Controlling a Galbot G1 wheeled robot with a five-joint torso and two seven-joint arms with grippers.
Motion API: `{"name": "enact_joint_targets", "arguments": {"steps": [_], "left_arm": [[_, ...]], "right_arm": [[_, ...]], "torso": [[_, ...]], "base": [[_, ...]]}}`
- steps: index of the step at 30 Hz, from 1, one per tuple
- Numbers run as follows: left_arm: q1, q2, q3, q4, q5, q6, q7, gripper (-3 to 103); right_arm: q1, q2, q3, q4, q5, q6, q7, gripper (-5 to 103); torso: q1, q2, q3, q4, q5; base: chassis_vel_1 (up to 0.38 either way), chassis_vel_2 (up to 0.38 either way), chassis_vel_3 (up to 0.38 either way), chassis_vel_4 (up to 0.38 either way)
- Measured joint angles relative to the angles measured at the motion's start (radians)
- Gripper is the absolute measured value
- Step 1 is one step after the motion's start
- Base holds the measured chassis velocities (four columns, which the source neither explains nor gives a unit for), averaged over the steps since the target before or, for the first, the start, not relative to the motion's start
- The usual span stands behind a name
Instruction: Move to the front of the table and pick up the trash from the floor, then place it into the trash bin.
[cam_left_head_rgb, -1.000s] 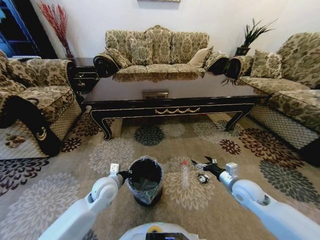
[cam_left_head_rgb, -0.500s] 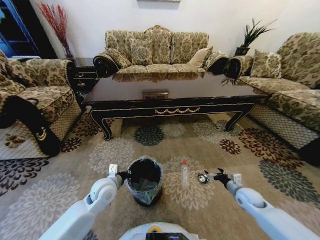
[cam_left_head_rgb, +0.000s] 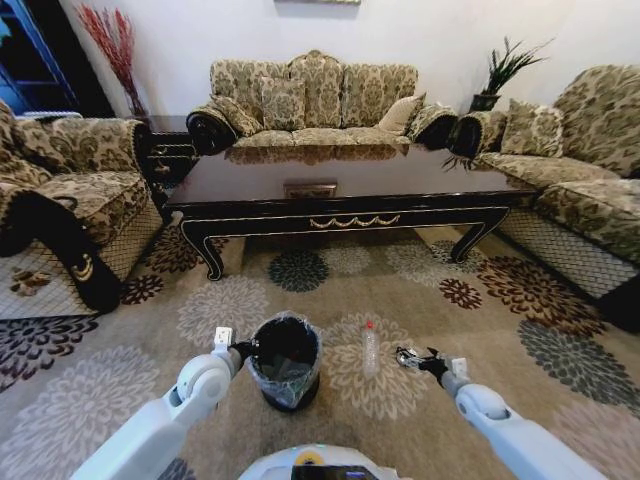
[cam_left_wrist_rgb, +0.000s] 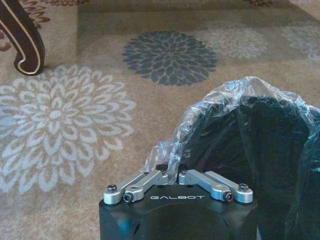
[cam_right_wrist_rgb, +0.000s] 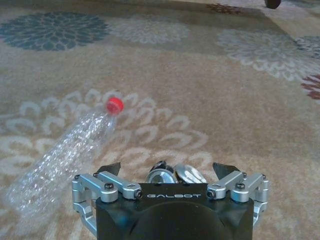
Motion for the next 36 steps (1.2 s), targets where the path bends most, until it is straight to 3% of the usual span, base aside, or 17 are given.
{"name": "enact_joint_targets", "arguments": {"steps": [3, 8, 11, 16, 36], "left_arm": [[0.002, 0.001, -0.001, 0.001, -0.002, 0.000, 0.000, 4], [0.000, 0.001, -0.001, 0.006, -0.004, 0.000, -0.001, 4], [-0.002, 0.001, 0.000, 0.009, -0.005, 0.000, -0.002, 4], [-0.012, 0.020, 0.000, 0.012, -0.022, 0.000, -0.002, 4], [-0.021, 0.030, -0.005, 0.010, -0.033, -0.002, -0.008, 4]], "right_arm": [[0.005, 0.009, -0.010, -0.011, -0.012, 0.005, -0.002, 103], [0.017, 0.028, -0.028, -0.035, -0.033, 0.015, -0.005, 90], [0.032, 0.036, -0.040, -0.060, -0.040, 0.023, -0.008, 75], [0.063, 0.048, -0.056, -0.110, -0.052, 0.043, -0.018, 70], [0.061, 0.063, -0.055, -0.151, -0.067, 0.061, -0.028, 65]], "torso": [[0.000, 0.000, 0.000, 0.0001, -0.0001], [0.000, 0.000, 0.000, 0.0000, 0.0001], [0.000, 0.000, 0.000, 0.0000, -0.0001], [0.000, 0.000, 0.000, 0.0000, 0.0001], [0.000, 0.000, 0.000, 0.0000, 0.0001]], "base": [[0.000, 0.000, 0.000, 0.000], [0.000, 0.000, 0.000, 0.000], [0.000, 0.000, 0.000, 0.000], [0.000, 0.000, 0.000, 0.000], [0.000, 0.000, 0.000, 0.000]]}}
